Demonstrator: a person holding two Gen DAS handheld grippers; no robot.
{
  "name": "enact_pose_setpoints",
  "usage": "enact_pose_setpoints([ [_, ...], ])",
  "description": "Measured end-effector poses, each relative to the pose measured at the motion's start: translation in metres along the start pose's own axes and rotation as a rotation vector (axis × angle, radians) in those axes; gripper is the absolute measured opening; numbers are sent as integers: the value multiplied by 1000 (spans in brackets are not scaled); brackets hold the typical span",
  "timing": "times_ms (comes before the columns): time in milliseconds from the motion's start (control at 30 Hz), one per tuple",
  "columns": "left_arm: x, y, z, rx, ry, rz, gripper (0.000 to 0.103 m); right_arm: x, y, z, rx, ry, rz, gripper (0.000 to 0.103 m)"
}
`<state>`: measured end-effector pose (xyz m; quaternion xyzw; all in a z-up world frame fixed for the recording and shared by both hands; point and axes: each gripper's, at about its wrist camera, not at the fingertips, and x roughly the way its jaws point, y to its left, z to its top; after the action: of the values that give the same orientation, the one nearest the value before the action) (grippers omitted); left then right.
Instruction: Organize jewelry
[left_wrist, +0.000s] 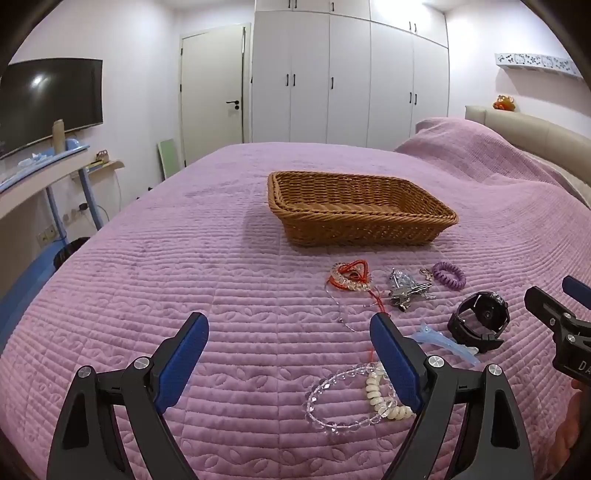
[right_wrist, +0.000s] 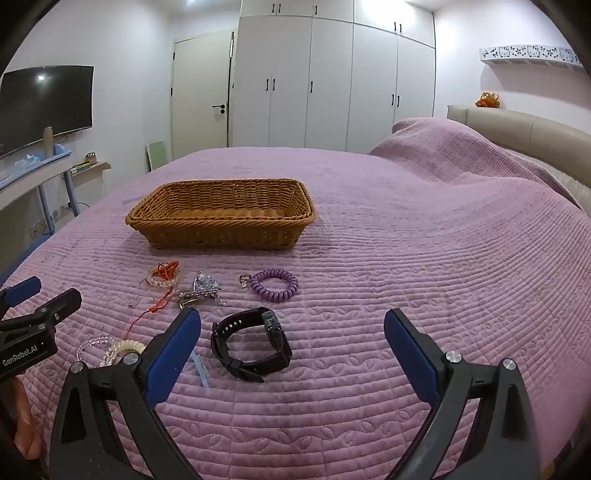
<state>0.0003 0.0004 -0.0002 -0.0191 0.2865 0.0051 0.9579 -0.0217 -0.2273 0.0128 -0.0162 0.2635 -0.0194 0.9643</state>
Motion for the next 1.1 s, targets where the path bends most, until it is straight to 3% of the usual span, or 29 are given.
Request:
enact_pose_setpoints([
  [1100,2,1,-3,1,-5,3,89,0,1,-2,-8,2,5,100],
])
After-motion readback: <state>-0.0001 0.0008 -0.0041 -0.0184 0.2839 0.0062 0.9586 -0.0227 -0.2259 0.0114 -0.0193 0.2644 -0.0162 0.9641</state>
